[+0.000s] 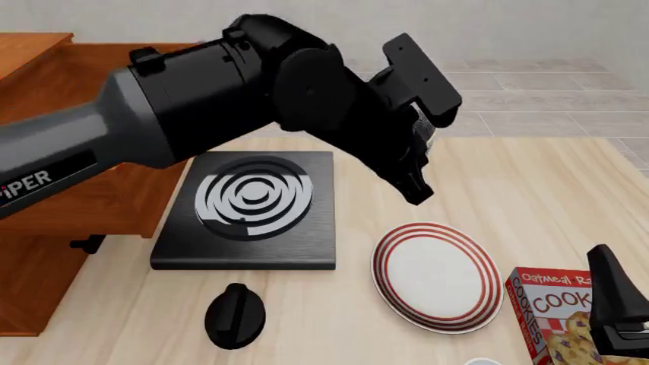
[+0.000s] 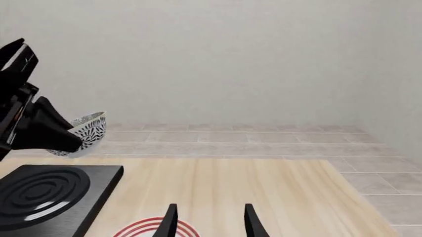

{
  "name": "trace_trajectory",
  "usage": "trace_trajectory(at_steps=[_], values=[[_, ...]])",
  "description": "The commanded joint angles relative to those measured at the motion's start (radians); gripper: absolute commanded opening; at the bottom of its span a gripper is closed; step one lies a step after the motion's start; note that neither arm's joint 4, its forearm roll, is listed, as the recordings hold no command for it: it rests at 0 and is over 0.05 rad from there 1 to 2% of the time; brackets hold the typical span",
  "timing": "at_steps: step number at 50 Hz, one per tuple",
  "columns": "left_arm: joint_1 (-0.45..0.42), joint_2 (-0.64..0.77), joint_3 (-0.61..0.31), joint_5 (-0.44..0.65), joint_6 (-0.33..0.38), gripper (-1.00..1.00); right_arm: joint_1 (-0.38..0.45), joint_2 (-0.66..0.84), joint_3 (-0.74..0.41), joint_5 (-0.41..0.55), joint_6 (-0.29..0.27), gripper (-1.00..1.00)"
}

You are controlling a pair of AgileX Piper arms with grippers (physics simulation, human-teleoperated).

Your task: Pick the akita bowl in the top layer of the wooden cabinet and place it on the plate.

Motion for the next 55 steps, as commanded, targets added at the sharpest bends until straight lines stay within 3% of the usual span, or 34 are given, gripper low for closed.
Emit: trace_trajectory(at_steps=[1, 29, 55], values=[[-0.022, 0.019, 0.003, -0.024, 0.014, -1.0, -0.001, 0.0, 0.0, 0.0, 0.002, 1.0], [-0.044, 0.07, 0.062, -0.106, 0.039, -1.0, -0.003, 0.0, -0.001, 0.003, 0.009, 1.0], [-0.073, 0.147, 0.045, -0.152, 0.031, -1.0, -0.004, 0.0, 0.001, 0.002, 0.015, 1.0]])
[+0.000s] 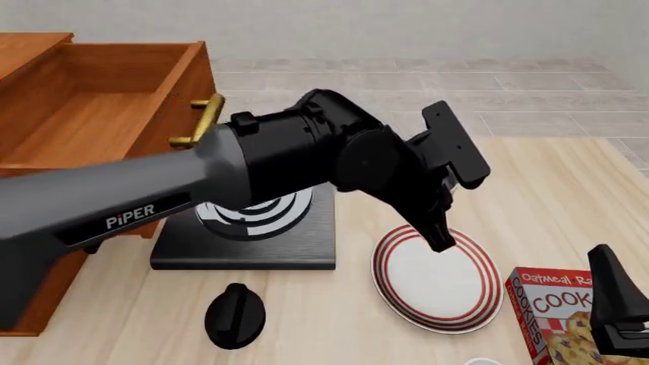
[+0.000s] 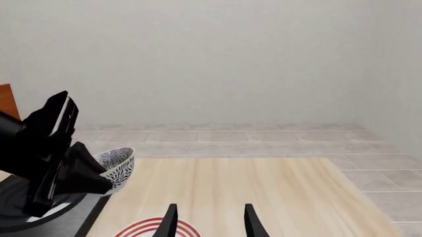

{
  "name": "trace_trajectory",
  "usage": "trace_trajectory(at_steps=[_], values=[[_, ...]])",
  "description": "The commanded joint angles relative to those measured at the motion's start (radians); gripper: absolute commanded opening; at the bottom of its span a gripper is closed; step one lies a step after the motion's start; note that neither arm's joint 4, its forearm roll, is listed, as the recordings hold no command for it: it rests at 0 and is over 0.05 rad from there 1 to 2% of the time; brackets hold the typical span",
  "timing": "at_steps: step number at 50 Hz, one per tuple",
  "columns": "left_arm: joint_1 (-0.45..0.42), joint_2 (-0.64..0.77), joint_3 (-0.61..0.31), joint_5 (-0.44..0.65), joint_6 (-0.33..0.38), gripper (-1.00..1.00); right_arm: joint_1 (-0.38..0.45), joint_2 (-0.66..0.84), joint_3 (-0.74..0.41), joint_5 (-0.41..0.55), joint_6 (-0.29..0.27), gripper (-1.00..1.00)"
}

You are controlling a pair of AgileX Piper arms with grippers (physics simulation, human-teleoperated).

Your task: Pick the akita bowl in the top layer of the wooden cabinet and place it on the plate.

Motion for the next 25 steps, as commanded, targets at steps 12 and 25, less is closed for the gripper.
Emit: trace_trajectory(at_steps=[12, 25], values=[[-0.036, 0.071, -0.019, -0.044, -0.035, -1.0, 0.0, 0.0, 0.002, -0.001, 0.003, 1.0], [-0.059, 0.118, -0.052, -0.03, -0.1, -1.0, -0.002, 0.0, 0.0, -0.001, 0.004, 1.0]])
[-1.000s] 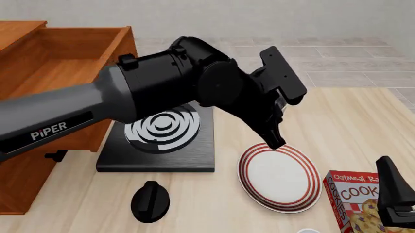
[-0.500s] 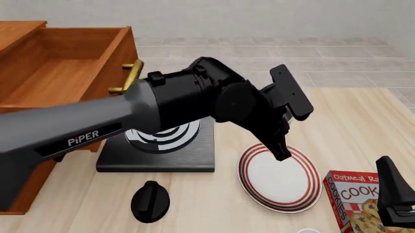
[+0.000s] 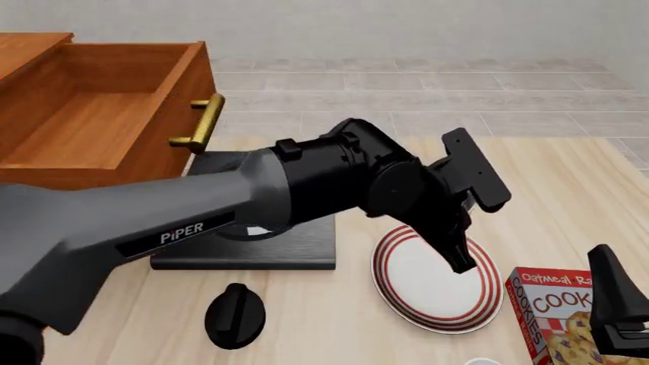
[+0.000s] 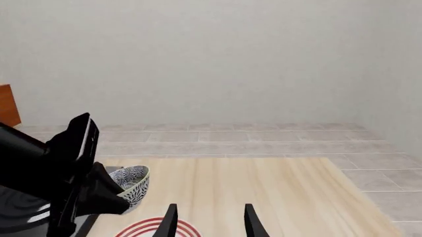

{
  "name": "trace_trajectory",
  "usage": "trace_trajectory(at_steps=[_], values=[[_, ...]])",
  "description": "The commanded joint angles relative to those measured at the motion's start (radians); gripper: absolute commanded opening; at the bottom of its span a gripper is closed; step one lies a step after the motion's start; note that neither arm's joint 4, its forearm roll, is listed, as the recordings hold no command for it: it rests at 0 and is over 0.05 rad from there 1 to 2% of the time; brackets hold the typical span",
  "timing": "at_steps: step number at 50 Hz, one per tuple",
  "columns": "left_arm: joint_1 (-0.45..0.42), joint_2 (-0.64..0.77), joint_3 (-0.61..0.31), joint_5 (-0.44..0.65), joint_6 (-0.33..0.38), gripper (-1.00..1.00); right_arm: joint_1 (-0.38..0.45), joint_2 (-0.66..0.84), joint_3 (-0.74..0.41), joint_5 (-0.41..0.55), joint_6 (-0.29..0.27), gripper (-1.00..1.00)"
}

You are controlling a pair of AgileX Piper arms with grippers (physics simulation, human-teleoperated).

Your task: Pick the akita bowl in the top layer of the wooden cabinet and place it on the plate.

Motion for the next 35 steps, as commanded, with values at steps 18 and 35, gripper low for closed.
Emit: trace_trajectory(at_steps=[18, 35], values=[[-0.012, 0.111, -0.081, 0.019, -0.103, -1.0, -0.003, 0.0, -0.001, -0.001, 0.003, 1.0], [-0.011, 0.143, -0.061, -0.007, -0.146, -1.0, -0.004, 0.0, -0.001, 0.0, 0.005, 1.0]])
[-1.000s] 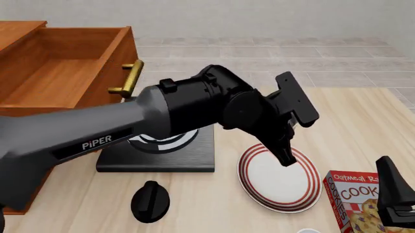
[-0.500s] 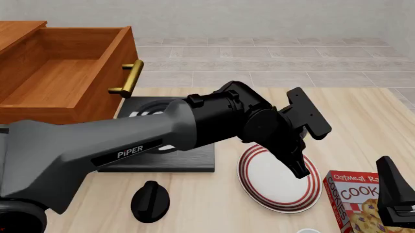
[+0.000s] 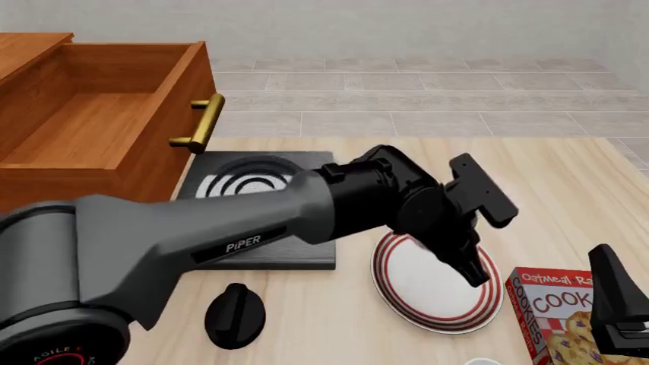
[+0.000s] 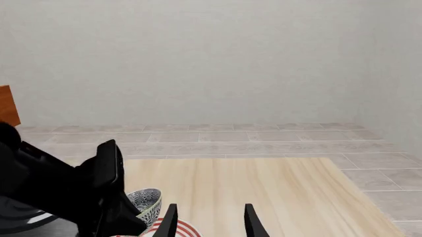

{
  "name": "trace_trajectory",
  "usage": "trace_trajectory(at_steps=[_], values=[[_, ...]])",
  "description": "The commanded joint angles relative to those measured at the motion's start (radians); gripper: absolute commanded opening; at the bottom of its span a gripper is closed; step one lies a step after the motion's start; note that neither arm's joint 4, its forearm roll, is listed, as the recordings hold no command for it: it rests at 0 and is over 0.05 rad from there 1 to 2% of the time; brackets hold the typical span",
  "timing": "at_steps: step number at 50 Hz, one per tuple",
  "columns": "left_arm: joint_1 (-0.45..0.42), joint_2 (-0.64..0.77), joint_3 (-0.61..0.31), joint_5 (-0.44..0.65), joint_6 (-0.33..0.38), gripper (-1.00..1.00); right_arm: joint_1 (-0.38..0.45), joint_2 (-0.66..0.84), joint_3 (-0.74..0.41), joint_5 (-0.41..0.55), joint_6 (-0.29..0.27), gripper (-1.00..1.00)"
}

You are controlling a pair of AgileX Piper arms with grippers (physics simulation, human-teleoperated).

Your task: Pick the akita bowl in the top layer of the wooden cabinet and place it on the plate.

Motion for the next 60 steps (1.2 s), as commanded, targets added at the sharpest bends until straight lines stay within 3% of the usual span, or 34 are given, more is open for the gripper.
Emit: trace_trajectory(at_steps=[1, 12, 60], values=[[0.002, 0.012, 0.014, -0.017, -0.027, -1.0, -0.001, 0.0, 0.0, 0.0, 0.002, 1.0], [0.024, 0.014, 0.065, -0.05, -0.044, -1.0, -0.001, 0.0, 0.001, 0.0, 0.002, 1.0], [-0.003, 0.116, 0.023, -0.072, -0.136, -1.0, -0.003, 0.0, 0.0, 0.003, 0.009, 1.0]])
